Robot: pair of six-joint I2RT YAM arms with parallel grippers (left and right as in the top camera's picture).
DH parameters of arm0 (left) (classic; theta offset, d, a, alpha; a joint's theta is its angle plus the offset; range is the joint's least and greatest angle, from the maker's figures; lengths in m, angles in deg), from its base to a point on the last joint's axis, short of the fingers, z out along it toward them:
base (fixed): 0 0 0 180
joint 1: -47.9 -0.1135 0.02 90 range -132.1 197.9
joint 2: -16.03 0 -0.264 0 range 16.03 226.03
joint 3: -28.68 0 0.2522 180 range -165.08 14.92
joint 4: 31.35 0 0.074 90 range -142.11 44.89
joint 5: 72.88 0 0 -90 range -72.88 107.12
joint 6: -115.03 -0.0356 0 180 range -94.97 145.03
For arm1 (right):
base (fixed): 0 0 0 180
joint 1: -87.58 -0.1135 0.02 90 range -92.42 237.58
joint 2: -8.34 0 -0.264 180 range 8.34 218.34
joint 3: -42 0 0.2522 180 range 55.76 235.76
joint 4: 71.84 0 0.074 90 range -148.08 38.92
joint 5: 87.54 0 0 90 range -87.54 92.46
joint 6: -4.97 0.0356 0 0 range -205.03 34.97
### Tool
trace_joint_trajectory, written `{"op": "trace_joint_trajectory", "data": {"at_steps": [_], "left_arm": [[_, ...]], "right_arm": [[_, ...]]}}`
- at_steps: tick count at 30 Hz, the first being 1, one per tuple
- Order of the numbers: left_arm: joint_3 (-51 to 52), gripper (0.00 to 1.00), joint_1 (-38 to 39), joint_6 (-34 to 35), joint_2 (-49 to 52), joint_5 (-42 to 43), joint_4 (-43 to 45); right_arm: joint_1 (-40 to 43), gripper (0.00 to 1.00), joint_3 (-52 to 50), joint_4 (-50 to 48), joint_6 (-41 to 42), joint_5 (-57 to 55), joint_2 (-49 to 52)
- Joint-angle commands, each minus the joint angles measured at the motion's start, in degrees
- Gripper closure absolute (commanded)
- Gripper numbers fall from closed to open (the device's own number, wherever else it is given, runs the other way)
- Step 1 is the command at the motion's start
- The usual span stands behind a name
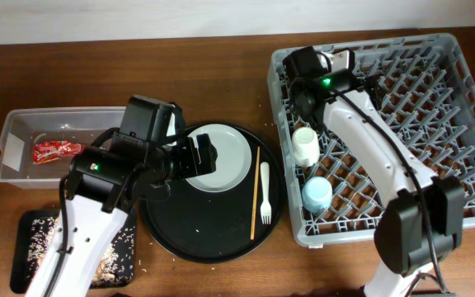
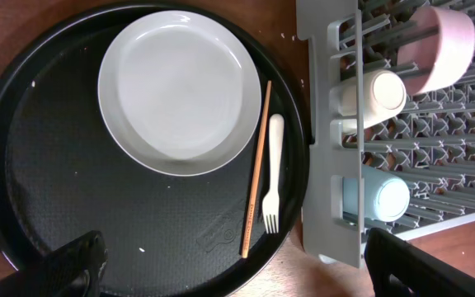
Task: Sort waste into correct bins and load items into the dishwasher rack
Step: 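Set the pink bowl upright in the rack with the right gripper, then move the right gripper to the white plate and grasp its edge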
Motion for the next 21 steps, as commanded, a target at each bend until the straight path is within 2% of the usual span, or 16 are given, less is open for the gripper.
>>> {"op": "trace_joint_trajectory", "data": {"at_steps": [1, 9, 12, 21], "left_arm": [[-1.07, 0.01, -0.20, -0.72, -0.98, -0.44, 0.13], [-1.07, 0.01, -0.20, -0.72, -0.98, -0.44, 0.11], [-1.07, 0.01, -0.20, -0.72, -0.98, -0.44, 0.11], [-1.07, 0.01, -0.20, -0.72, -0.98, -0.44, 0.11]], "right_arm": [[-0.28, 0.15, 1.03, 1.46, 0.52, 4.24, -2.21], [-0.28, 0.07, 1.05, 7.17, 0.39, 33.14, -2.34], [-0.79, 0.04, 1.40, 8.41, -6.01, 46.60, -2.82], [-1.29, 0.03, 2.21, 9.20, -6.01, 71.60, -6.93]]}}
